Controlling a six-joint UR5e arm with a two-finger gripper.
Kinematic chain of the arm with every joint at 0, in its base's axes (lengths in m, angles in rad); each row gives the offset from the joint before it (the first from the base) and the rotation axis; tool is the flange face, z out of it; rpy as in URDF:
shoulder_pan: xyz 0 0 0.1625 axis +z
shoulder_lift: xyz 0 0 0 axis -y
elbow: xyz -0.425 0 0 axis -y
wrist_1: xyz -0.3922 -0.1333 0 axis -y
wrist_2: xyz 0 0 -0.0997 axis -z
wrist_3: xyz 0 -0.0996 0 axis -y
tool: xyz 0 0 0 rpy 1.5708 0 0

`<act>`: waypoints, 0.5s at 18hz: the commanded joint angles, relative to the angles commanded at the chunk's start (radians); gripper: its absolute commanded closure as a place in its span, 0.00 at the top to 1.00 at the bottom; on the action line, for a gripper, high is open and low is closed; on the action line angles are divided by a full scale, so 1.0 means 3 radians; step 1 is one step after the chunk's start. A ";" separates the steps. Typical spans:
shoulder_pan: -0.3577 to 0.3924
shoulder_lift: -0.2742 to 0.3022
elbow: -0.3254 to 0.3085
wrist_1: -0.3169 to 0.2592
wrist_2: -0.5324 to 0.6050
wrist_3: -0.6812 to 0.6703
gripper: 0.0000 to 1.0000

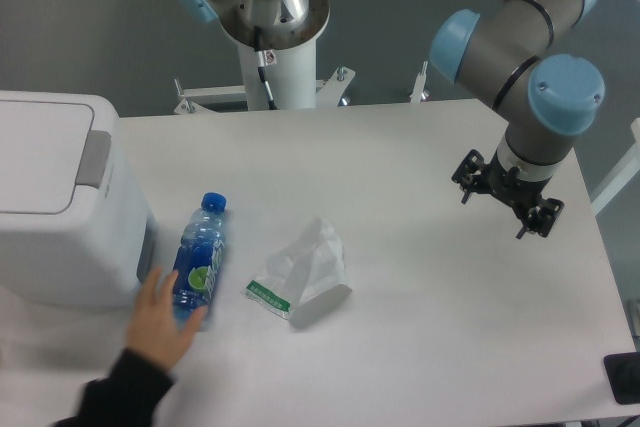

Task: Open the trash can

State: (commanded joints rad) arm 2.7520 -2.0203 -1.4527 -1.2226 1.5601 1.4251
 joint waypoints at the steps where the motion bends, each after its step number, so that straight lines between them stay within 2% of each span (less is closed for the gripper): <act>1: 0.0000 0.0000 0.0000 0.0000 0.0000 0.0000 1.00; 9: 0.0000 0.0000 0.0005 -0.0010 0.0000 -0.0015 1.00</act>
State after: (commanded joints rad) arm 2.7520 -2.0203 -1.4512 -1.2256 1.5601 1.4205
